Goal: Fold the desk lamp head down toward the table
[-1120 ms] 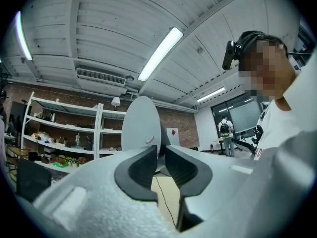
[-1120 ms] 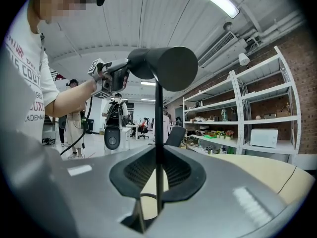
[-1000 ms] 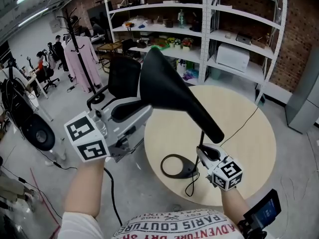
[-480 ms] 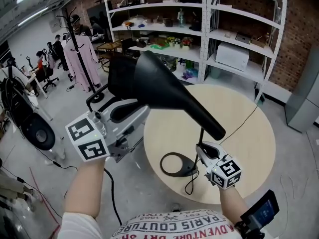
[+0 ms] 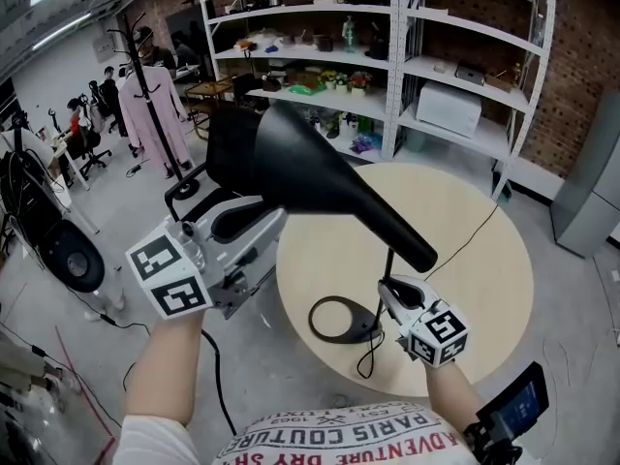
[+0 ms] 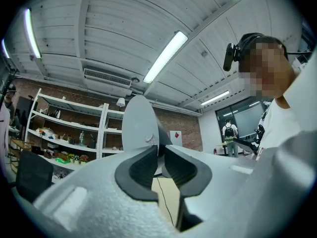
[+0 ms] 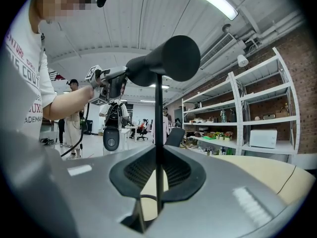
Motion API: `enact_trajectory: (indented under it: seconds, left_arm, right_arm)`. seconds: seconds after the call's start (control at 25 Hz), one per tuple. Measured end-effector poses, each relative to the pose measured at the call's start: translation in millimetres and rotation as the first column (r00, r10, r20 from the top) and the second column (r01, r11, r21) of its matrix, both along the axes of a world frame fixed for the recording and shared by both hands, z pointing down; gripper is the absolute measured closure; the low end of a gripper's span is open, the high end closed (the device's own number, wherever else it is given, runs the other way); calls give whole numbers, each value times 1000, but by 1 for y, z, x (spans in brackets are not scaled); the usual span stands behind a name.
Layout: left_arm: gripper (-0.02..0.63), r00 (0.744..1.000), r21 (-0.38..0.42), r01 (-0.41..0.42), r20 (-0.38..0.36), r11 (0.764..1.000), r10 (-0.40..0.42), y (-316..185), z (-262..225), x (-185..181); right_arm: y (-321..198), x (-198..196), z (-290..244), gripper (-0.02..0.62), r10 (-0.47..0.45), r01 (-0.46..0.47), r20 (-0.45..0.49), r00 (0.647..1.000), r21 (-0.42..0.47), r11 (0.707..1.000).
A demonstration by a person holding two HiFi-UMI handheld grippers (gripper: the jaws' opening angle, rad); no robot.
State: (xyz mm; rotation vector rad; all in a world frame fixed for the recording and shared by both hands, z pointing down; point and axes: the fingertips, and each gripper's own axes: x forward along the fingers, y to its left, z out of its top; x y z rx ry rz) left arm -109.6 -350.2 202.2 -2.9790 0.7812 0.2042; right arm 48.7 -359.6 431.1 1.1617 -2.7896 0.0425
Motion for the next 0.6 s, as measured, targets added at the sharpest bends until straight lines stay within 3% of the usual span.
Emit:
enact_trajectory:
  seconds: [0.6]
  left_arm:
    - [563,999,-15,25,-19,1000,-25,0,17,-6]
  right_arm:
    - [0,0,3,555,-2,2,-9,1000,3,1000]
